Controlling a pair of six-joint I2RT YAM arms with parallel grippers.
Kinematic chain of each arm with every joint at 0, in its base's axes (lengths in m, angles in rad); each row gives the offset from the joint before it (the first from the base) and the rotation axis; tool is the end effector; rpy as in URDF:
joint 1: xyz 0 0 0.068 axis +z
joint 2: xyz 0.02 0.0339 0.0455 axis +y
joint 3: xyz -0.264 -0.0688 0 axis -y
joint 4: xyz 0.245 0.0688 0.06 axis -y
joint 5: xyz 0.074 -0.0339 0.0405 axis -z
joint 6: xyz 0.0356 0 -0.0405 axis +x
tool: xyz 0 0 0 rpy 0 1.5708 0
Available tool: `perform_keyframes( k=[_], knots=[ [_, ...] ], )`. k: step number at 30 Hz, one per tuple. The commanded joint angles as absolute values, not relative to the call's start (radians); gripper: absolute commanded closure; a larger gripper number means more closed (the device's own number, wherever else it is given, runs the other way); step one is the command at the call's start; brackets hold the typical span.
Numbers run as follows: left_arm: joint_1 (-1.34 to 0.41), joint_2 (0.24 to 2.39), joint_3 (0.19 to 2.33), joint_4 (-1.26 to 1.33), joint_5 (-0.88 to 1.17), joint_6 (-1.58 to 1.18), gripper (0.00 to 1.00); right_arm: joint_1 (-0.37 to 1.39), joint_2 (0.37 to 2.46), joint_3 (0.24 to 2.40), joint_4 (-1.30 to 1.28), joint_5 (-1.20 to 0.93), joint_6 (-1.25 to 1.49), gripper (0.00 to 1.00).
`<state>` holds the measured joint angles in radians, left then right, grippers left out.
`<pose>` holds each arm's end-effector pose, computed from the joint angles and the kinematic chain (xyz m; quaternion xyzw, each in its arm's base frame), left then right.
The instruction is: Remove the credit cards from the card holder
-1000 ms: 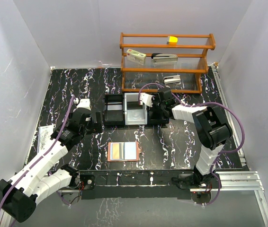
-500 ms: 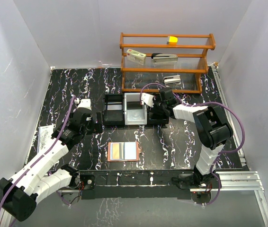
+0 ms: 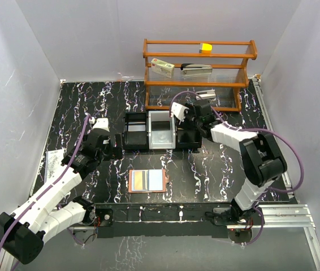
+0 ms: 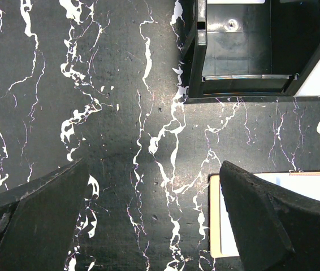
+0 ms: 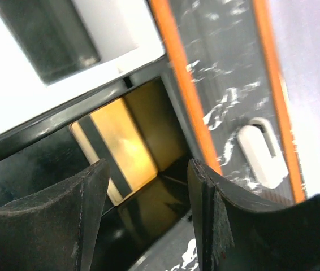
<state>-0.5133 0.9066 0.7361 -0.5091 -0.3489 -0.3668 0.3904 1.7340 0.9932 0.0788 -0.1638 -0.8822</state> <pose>0.1736 -0.0839 0.2714 -0.0096 0.8917 -0.0391 0.4507 0.3402 0.1463 0.1858 -0.5610 0.6989 -0.0352 0.4422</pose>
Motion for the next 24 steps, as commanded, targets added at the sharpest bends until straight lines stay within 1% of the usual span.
perform_keyframes(
  k=[1, 3, 5, 6, 8, 11, 12, 15, 17, 19, 21, 24],
  knots=[
    [-0.51, 0.899, 0.745, -0.51, -0.347, -0.36, 0.01, 0.387, 1.591, 0.99, 0.222, -0.196, -0.754, 0.41],
    [-0.509, 0.897, 0.745, -0.511, -0.348, -0.36, 0.01, 0.385, 1.521, 0.951, 0.278, -0.197, -0.676, 0.33],
    [-0.508, 0.896, 0.745, -0.511, -0.35, -0.36, 0.01, 0.385, 1.455, 0.914, 0.337, -0.16, -0.547, 0.28],
    [-0.509, 0.895, 0.745, -0.511, -0.351, -0.359, 0.01, 0.386, 1.421, 0.9, 0.36, -0.109, -0.461, 0.27],
    [-0.51, 0.893, 0.745, -0.512, -0.355, -0.359, 0.01, 0.386, 1.361, 0.892, 0.343, -0.056, -0.328, 0.28],
    [-0.509, 0.883, 0.746, -0.515, -0.369, -0.36, 0.01, 0.386, 1.259, 0.861, 0.294, -0.038, -0.176, 0.26],
    [-0.509, 0.879, 0.746, -0.515, -0.377, -0.36, 0.01, 0.385, 1.216, 0.841, 0.294, -0.034, -0.134, 0.23],
    [-0.509, 0.868, 0.741, -0.507, -0.392, -0.36, 0.01, 0.386, 1.087, 0.771, 0.299, -0.047, 0.026, 0.03],
    [-0.508, 0.866, 0.745, -0.51, -0.396, -0.362, 0.01, 0.386, 1.01, 0.745, 0.25, -0.02, 0.181, 0.02],
    [-0.509, 0.864, 0.745, -0.51, -0.399, -0.363, 0.01, 0.385, 0.948, 0.726, 0.198, -0.007, 0.272, 0.02],
    [-0.509, 0.863, 0.743, -0.509, -0.398, -0.362, 0.01, 0.386, 0.901, 0.709, 0.147, -0.043, 0.342, 0.02],
    [-0.509, 0.863, 0.742, -0.506, -0.392, -0.361, 0.01, 0.386, 0.848, 0.649, 0.155, -0.172, 0.469, 0.02]
  ],
)
